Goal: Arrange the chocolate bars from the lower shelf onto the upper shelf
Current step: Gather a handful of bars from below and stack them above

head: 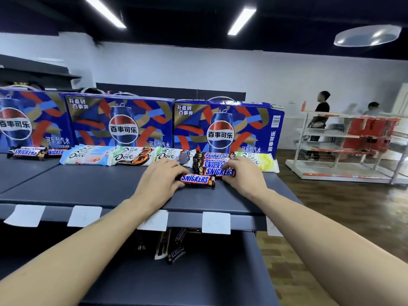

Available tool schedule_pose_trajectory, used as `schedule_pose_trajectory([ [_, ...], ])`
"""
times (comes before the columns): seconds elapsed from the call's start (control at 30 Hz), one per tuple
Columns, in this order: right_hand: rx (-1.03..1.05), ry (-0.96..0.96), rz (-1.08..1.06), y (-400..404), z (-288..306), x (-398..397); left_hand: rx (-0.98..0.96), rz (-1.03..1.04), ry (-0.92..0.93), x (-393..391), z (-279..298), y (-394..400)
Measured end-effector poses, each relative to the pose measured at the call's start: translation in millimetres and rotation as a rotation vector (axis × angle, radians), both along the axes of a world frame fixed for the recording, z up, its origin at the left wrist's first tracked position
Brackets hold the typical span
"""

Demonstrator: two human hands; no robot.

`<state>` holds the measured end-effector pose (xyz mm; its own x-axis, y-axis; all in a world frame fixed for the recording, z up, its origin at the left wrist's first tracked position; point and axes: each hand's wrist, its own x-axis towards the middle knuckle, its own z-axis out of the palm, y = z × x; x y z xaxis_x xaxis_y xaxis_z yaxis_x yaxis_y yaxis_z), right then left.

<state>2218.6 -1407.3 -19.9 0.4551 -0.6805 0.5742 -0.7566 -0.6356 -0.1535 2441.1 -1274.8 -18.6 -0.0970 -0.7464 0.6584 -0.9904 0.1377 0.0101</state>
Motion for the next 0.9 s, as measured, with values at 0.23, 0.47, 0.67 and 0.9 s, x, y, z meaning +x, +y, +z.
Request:
schedule_pose_trajectory([
  [0.23,-0.015,0.02,0.01,-10.3,1.2,4.6,-0.03,0.012,0.008,4.5,1.9,-1.5],
  [0.47,-0.046,-0.012,0.009,8.0,6.9,9.9,-0.039,0.024,0.017,21.9,4.0,11.2],
  [0.67,-0.023,-0.029,0.009,40.9,16.4,54.9,-0.056,0.024,0.061,61.2,4.3,34.9],
  [0.9,0.071,-0.006,-0.015,83.7,11.1,142.7,0.017,0.042,0.116,150.6,5.7,78.5],
])
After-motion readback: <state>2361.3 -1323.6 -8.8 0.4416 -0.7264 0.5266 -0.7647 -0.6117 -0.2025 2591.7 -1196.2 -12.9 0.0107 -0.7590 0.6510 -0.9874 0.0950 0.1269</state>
